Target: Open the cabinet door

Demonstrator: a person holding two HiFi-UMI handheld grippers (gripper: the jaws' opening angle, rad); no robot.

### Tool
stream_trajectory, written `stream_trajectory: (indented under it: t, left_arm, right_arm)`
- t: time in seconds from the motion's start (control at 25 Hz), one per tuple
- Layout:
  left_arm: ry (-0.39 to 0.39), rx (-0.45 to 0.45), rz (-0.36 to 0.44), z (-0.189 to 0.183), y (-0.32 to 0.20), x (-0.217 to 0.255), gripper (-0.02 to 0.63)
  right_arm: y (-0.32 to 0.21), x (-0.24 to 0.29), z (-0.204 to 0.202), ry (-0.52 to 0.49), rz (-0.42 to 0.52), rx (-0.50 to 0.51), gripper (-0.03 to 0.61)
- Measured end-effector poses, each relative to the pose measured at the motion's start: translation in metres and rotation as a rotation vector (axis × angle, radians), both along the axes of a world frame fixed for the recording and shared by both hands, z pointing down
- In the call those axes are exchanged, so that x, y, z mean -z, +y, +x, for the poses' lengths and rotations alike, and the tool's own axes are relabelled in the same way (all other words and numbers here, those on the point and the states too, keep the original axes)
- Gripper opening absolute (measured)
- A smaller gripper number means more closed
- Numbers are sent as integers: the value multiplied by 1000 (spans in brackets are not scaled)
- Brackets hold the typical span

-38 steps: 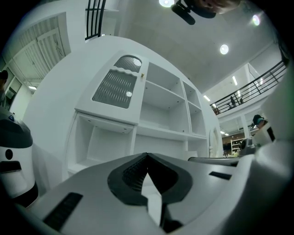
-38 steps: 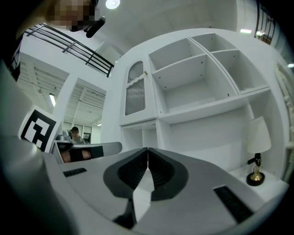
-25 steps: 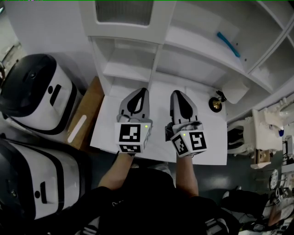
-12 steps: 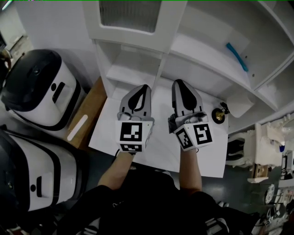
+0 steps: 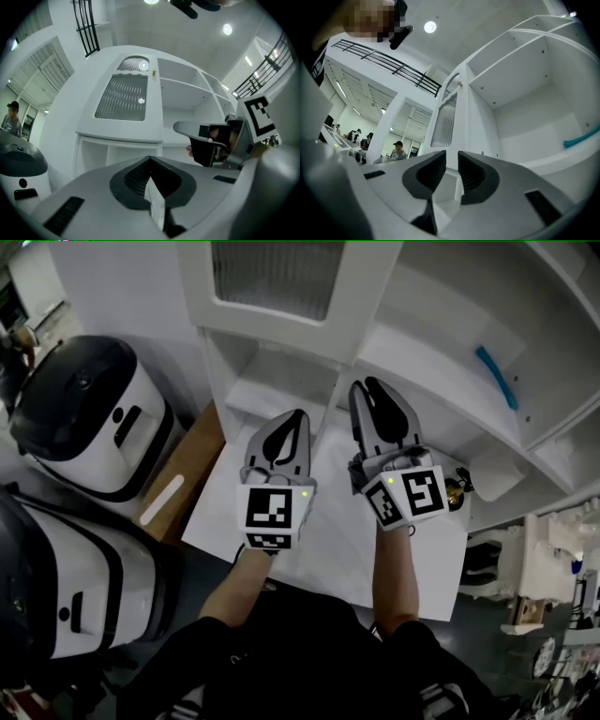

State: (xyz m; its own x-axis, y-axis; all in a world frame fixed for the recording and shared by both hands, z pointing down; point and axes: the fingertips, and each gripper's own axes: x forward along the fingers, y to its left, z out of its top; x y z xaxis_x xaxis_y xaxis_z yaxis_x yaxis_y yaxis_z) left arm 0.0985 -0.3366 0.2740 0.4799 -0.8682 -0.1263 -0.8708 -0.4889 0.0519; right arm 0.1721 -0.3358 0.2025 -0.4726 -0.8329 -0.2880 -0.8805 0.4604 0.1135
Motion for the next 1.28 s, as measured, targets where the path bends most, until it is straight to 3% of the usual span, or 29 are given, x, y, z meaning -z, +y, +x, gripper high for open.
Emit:
stream_trajectory:
  t: [0.52,1.12,1.28]
  left_arm:
    - [23,39,-6,1,-6,6,11]
    - [57,66,-63,-8,-6,-17,11]
    - [54,78,-75,-13,-5,-28,11]
  right_arm:
    - [-44,21,3,-26,-39,40,170]
    - [-63,23,-3,6,-84,-36,166]
    - [-61,22,-1,2,-84,-31,138]
